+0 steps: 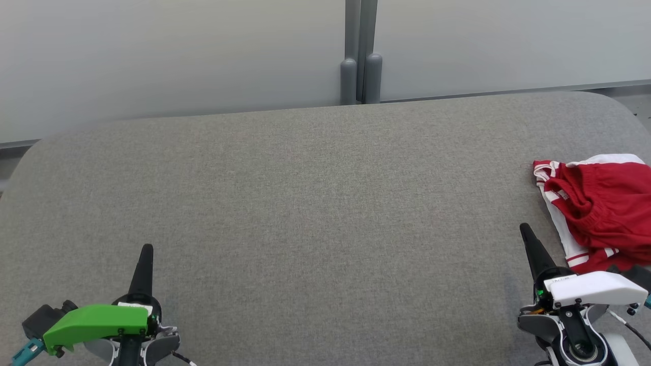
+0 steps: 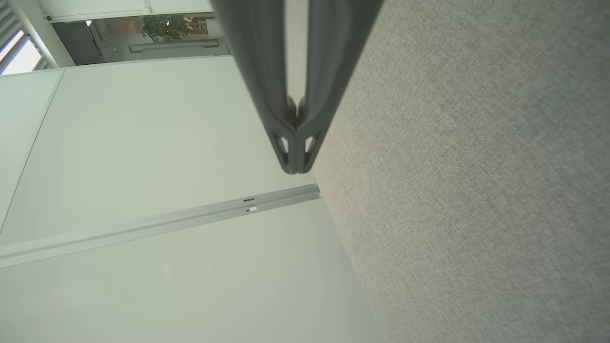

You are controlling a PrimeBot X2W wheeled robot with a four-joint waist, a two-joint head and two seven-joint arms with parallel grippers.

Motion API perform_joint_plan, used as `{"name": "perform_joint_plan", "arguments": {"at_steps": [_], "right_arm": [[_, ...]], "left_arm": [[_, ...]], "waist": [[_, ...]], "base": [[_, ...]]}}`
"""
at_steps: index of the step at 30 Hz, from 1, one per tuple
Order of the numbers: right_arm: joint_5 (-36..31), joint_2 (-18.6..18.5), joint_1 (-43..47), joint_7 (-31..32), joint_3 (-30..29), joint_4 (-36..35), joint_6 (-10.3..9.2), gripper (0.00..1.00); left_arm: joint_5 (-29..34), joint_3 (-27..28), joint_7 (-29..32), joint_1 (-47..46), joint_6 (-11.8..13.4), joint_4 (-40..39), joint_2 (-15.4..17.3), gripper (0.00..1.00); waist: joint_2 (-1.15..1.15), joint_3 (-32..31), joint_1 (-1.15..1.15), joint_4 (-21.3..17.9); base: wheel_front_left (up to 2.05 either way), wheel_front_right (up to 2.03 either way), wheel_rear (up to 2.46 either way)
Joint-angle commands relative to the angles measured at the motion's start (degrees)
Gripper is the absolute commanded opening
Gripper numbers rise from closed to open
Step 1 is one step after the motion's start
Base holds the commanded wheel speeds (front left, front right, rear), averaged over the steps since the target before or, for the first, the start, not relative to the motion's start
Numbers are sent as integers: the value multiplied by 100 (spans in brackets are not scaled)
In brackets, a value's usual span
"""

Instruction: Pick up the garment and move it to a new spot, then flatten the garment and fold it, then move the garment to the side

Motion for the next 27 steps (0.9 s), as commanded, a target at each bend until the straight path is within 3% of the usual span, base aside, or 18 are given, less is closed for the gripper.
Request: {"name": "perform_joint_plan", "arguments": {"at_steps": [1, 27], "right_arm": [[140, -30, -112, 38, -33, -5, 4, 0], [1284, -31, -169, 249, -165, 103, 4, 0]], "left_arm": [[-137, 51, 32, -126, -53, -11, -3, 0], [-1023, 359, 318, -186, -257, 23, -104, 0]], "waist": [[44, -1, 0, 1], [56, -13, 0, 15]], "base": [[0, 0, 0], [0, 0, 0]]}}
